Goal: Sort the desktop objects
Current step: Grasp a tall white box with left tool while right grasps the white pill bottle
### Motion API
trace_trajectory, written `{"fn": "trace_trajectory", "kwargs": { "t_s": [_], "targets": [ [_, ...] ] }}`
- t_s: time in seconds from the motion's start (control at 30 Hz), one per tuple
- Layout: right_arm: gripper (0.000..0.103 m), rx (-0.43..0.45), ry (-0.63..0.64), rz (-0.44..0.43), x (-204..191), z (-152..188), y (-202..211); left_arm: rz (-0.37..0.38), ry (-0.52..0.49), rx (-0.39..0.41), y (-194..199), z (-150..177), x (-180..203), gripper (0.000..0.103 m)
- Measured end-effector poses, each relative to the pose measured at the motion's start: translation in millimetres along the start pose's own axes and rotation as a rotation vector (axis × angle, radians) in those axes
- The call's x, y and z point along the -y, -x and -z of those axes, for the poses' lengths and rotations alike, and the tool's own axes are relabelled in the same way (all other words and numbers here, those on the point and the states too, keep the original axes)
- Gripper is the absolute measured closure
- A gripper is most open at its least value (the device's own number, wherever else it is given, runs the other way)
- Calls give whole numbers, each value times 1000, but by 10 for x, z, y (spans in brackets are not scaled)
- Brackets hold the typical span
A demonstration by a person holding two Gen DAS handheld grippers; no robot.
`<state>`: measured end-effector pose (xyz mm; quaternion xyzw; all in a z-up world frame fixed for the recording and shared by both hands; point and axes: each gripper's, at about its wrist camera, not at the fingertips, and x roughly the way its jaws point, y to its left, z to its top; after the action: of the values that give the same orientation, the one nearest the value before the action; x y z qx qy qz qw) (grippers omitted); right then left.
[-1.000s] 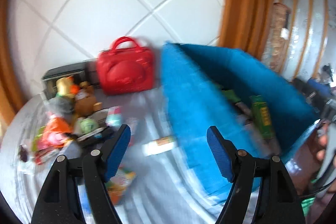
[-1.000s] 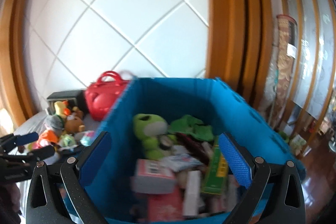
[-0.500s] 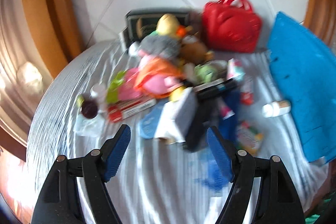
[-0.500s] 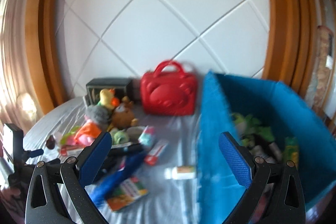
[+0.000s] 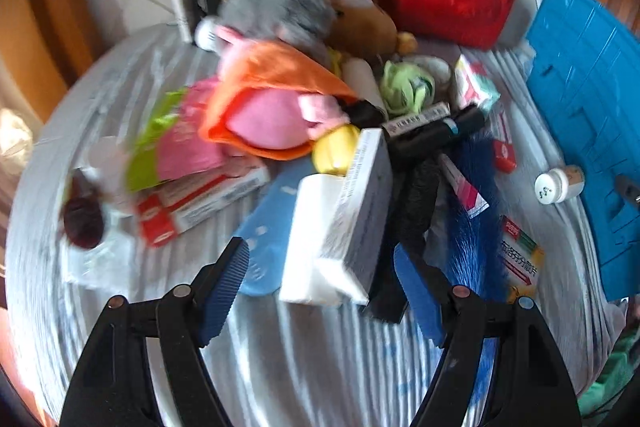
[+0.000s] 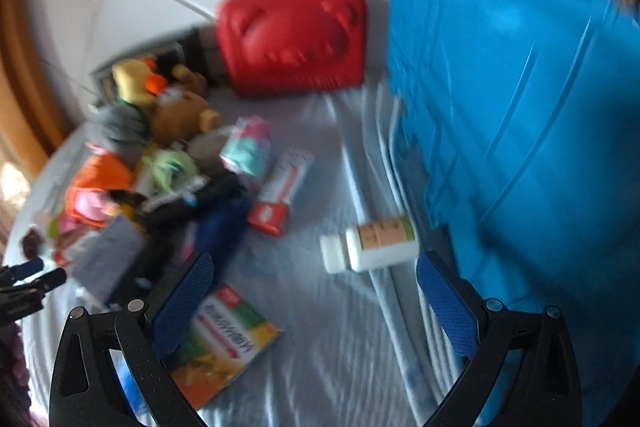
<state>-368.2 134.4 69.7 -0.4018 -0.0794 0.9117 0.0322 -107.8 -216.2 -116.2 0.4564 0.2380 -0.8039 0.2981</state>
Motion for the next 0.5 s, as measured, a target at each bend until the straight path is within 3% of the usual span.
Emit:
{"fn": "trace_trajectory", "kwargs": {
  "t_s": [0.27,0.3,0.37,0.5],
  "targets": [
    [0,-113,-239,97,234,-49,-819,13,-80,-93,-583,-292,222,28],
    [0,-122,-251,112,238,-78,-891,-28,-97,-93,-639,-319,256,30],
    [0,-133,-260,147,236,-129,-1041,-75,-114,-97,-715,-363,285,43],
    [0,-191,-293,171,287,-167,-1337,-46,-95,-94,-724,-419,280,45]
  ]
}}
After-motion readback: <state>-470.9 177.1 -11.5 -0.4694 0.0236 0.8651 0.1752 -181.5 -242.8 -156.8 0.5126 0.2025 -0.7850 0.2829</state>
